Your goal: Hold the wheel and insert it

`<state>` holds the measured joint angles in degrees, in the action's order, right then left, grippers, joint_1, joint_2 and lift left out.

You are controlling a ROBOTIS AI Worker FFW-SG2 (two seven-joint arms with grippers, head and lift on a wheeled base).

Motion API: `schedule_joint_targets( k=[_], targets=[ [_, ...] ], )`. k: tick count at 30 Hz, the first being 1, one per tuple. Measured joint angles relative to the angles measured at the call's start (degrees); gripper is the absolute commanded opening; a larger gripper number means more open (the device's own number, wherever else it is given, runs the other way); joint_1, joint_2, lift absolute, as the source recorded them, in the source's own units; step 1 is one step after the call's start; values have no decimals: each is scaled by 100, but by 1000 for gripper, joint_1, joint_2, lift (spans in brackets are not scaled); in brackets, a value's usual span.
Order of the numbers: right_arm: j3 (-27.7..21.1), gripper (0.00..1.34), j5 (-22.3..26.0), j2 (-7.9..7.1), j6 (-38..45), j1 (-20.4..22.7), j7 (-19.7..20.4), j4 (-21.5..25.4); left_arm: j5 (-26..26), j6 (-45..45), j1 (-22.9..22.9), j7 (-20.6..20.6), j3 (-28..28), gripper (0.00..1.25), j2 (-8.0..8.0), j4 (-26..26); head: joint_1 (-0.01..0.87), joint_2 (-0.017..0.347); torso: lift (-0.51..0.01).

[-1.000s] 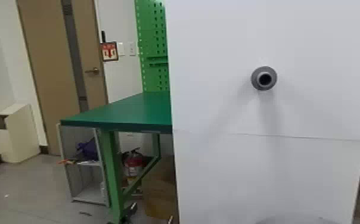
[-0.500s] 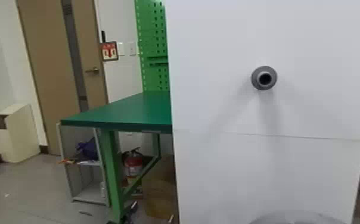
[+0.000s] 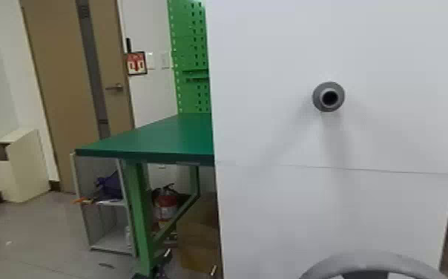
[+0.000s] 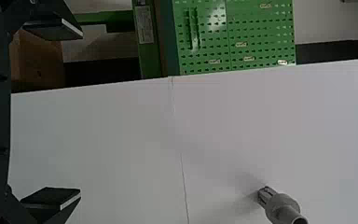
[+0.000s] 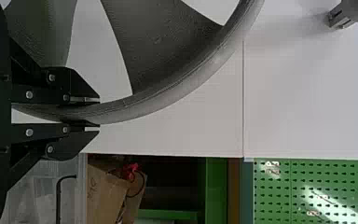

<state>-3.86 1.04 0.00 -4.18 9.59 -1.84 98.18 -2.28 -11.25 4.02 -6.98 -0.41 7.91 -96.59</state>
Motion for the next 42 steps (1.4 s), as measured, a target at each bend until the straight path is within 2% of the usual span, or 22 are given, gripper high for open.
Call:
schedule_joint_targets(
  k=[21,42],
  targets=[
    [23,126,90,0,446,-16,0,517,-4,0,14,-14,23,1149,0,0,256,310,-485],
    [137,126,115,0,1481,-163,0,1457,-9,0,-2,-14,20,1149,0,0,262,310,-485]
  ],
)
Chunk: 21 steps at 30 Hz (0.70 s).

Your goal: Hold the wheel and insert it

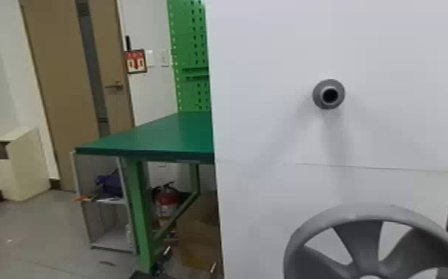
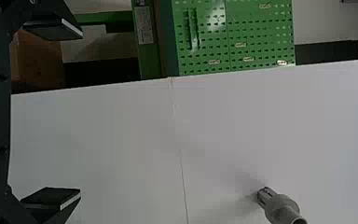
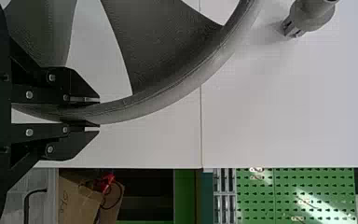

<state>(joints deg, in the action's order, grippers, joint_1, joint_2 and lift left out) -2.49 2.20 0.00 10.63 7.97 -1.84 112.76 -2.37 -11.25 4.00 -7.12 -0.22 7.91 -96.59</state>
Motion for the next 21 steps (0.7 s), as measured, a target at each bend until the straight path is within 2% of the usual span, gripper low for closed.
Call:
schedule_joint_targets(
  k=[21],
  targets=[
    [92,126,0,0,881,-244,0,585,26,0,-21,0,-20,1149,0,0,261,310,-485]
  ],
)
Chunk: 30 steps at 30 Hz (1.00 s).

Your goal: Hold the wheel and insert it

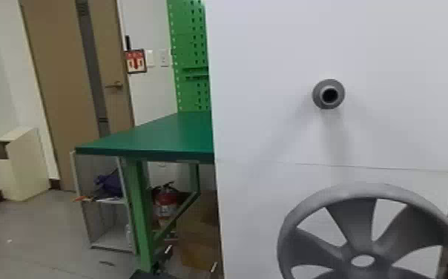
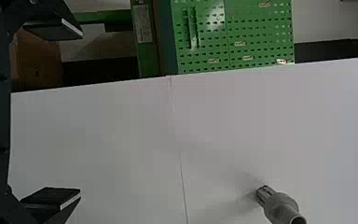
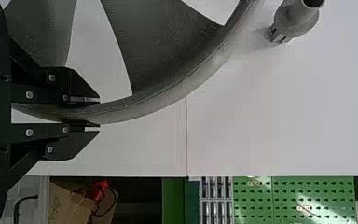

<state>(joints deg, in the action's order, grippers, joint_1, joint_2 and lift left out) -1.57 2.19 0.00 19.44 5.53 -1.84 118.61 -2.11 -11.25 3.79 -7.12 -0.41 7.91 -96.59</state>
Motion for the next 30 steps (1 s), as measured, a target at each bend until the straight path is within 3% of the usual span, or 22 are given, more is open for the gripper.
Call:
schedule_joint_targets(
  k=[30],
  targets=[
    [120,126,-9,0,1247,-614,0,678,41,0,-27,0,-25,1149,0,0,262,310,-485]
  ],
)
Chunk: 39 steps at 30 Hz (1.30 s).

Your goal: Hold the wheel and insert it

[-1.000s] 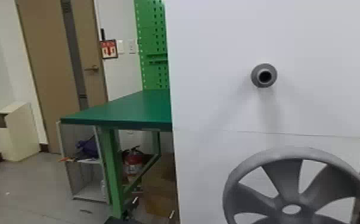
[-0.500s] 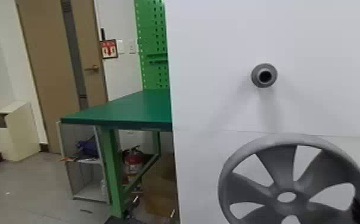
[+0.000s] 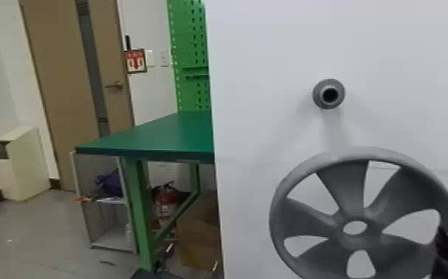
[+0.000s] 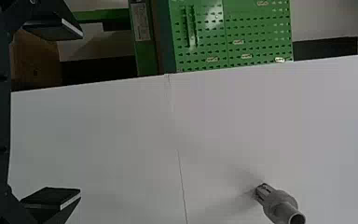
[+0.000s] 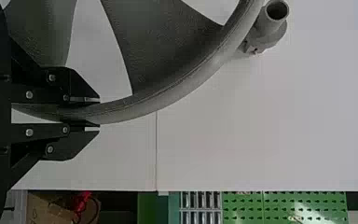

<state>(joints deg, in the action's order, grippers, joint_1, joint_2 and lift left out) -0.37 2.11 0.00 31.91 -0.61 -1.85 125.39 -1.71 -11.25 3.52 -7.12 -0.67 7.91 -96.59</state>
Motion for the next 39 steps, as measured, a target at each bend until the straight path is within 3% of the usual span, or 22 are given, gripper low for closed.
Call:
schedule_joint_targets(
  k=[39],
  targets=[
    [95,123,5,0,1266,-1228,0,320,83,62,-49,-17,-87,1149,6,46,268,310,-485]
  ],
)
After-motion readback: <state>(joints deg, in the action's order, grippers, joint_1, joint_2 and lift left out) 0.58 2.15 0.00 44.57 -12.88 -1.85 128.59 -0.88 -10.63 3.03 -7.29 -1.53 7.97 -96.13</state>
